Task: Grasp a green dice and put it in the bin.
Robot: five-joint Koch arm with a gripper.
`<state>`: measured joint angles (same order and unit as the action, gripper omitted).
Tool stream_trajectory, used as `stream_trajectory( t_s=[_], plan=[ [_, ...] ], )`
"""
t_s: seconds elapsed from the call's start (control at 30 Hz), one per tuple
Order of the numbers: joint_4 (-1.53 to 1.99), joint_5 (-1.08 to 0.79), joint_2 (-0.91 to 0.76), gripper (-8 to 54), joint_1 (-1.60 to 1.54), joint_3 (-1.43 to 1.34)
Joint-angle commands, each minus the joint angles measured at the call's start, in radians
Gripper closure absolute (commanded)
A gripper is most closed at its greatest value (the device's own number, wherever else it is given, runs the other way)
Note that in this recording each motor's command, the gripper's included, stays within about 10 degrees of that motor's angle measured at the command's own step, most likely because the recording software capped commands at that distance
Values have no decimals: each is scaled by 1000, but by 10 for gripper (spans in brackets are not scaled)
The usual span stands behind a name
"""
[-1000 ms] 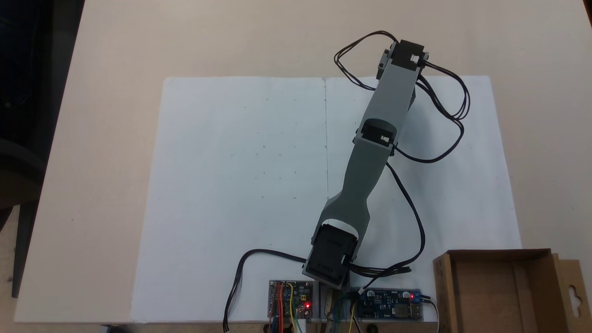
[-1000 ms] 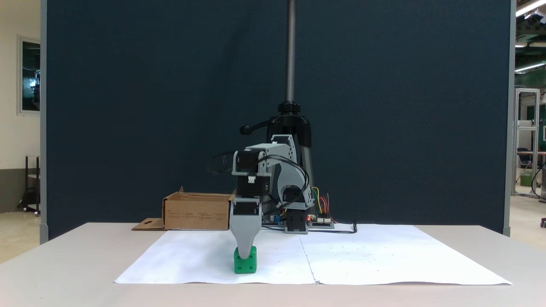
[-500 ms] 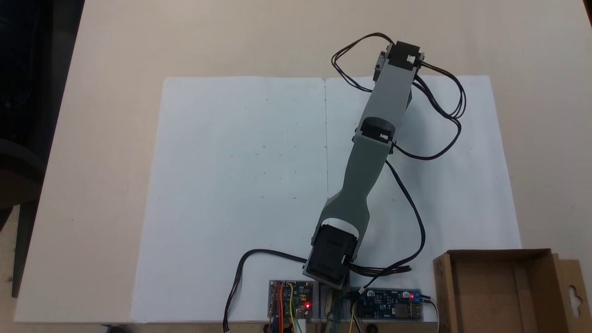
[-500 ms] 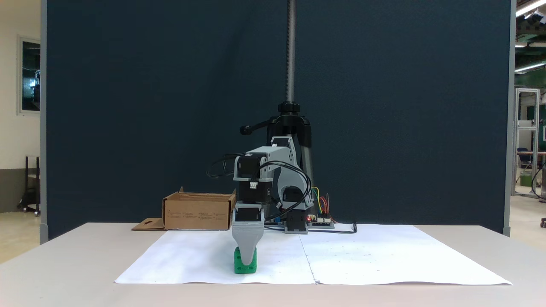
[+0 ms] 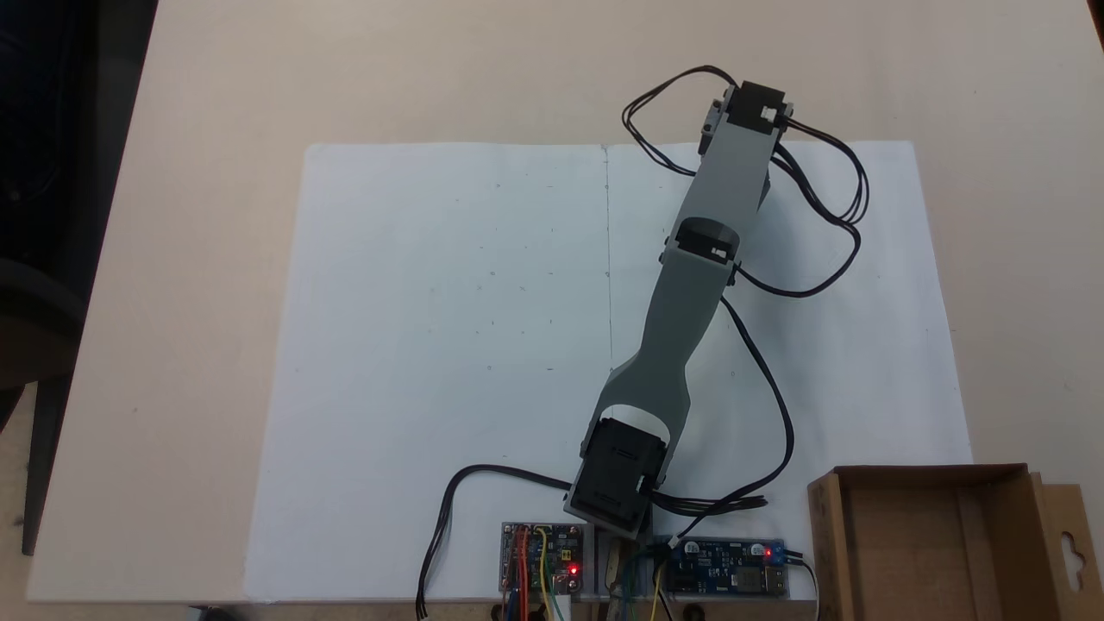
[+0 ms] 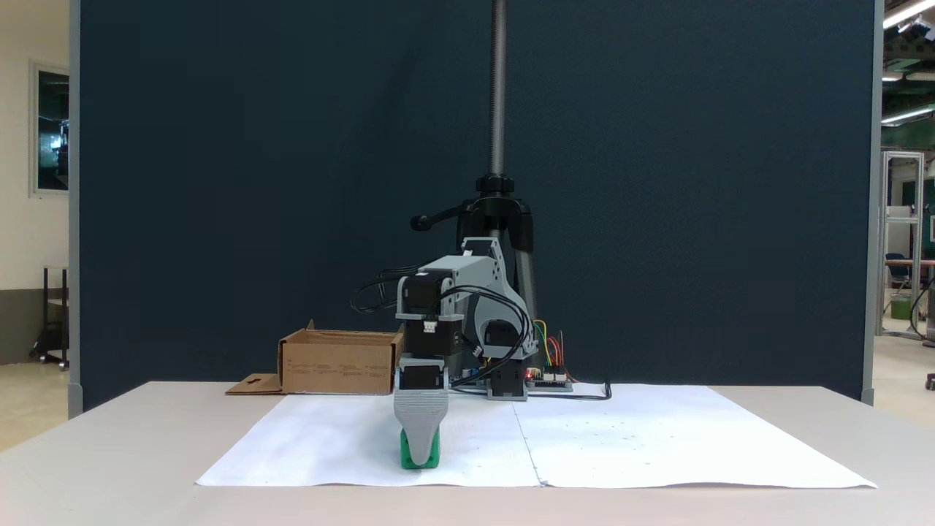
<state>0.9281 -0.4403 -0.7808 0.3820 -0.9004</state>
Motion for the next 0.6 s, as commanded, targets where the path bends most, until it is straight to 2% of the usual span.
stream_trajectory(
  t_s=[0.0,0.57],
  plan=[
    [-32,-98,-21,34,9,38],
    [-54,-124,6,41,21,40]
  ],
)
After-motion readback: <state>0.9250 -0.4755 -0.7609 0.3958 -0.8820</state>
